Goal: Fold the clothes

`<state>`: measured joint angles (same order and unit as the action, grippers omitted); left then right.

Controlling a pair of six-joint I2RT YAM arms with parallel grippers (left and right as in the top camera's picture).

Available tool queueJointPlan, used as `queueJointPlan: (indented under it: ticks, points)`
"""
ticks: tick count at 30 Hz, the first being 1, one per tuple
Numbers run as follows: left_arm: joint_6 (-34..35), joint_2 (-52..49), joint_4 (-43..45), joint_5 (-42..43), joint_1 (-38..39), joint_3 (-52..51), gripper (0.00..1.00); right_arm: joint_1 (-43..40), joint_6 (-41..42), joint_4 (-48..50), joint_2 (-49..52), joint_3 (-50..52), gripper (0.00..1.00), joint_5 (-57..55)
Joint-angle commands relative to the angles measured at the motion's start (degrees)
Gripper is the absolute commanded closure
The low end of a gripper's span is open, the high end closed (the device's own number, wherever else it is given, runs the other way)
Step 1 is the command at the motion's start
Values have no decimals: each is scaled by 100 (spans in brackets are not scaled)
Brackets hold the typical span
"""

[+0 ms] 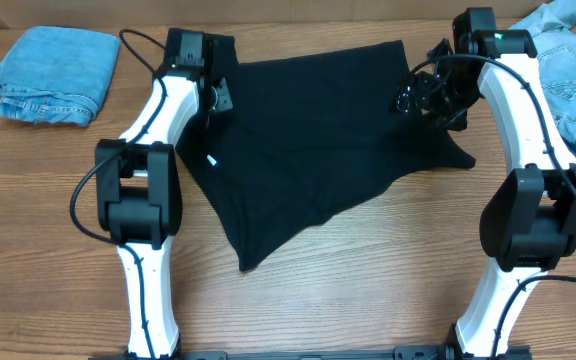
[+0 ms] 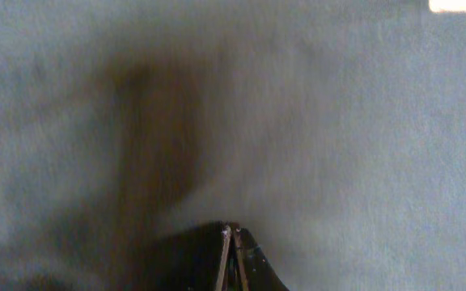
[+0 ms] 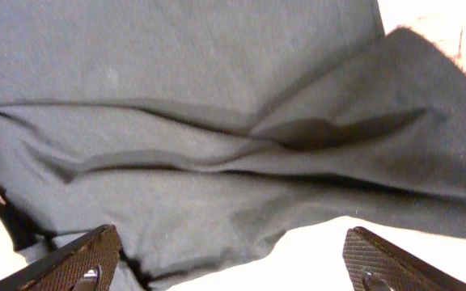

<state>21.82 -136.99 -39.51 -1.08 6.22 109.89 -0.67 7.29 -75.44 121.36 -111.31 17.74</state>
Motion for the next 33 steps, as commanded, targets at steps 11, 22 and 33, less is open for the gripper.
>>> queueJointPlan:
  ticks: [11,22,33]
  points:
    - [-732,-356,-3235,-214,142,3633,77,-9,-4,-155,-50,-42,7,-81]
    - [-402,146,-5731,-1279,1075,6011,71,-9,-2,-254,-50,-42,7,-105]
    - [92,3060,-5731,-1589,1633,3296,64,-9,-4,-332,-50,-42,7,-122]
